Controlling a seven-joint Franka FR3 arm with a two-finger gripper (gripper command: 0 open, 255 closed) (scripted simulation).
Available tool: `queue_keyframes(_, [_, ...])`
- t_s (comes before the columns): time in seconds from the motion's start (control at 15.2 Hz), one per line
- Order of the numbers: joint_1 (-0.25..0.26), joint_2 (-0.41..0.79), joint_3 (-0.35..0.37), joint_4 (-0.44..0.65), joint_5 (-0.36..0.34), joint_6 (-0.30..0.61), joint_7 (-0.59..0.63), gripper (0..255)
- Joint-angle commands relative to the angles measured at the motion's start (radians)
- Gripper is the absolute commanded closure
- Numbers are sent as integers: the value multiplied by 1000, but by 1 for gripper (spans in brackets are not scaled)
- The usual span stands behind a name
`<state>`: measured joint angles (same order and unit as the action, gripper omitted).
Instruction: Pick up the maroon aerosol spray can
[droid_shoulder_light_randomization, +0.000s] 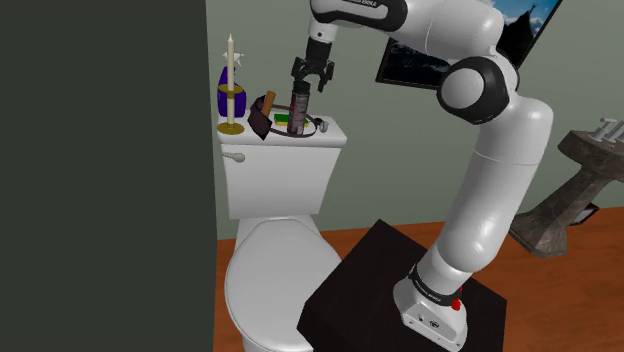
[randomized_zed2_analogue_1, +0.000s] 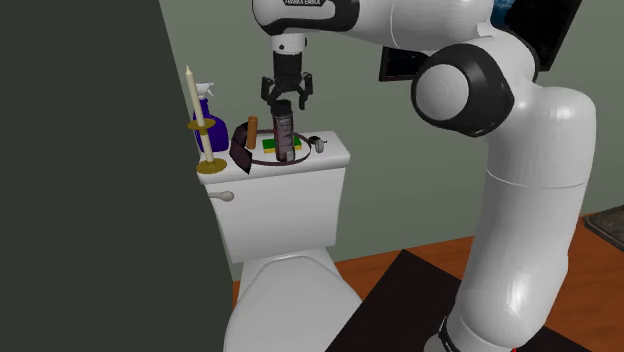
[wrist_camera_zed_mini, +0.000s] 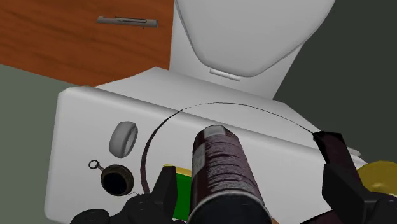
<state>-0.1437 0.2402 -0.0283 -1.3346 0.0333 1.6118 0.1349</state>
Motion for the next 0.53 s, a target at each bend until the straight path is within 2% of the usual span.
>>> queue_keyframes(0.0, [-9, 81, -7, 127, 4, -28, 5, 0])
queue_keyframes(0.07, [-15, 127, -10, 203, 7, -49, 7, 0])
queue_keyframes(0.46, [-13, 93, -9, 70, 6, 50, 5, 0])
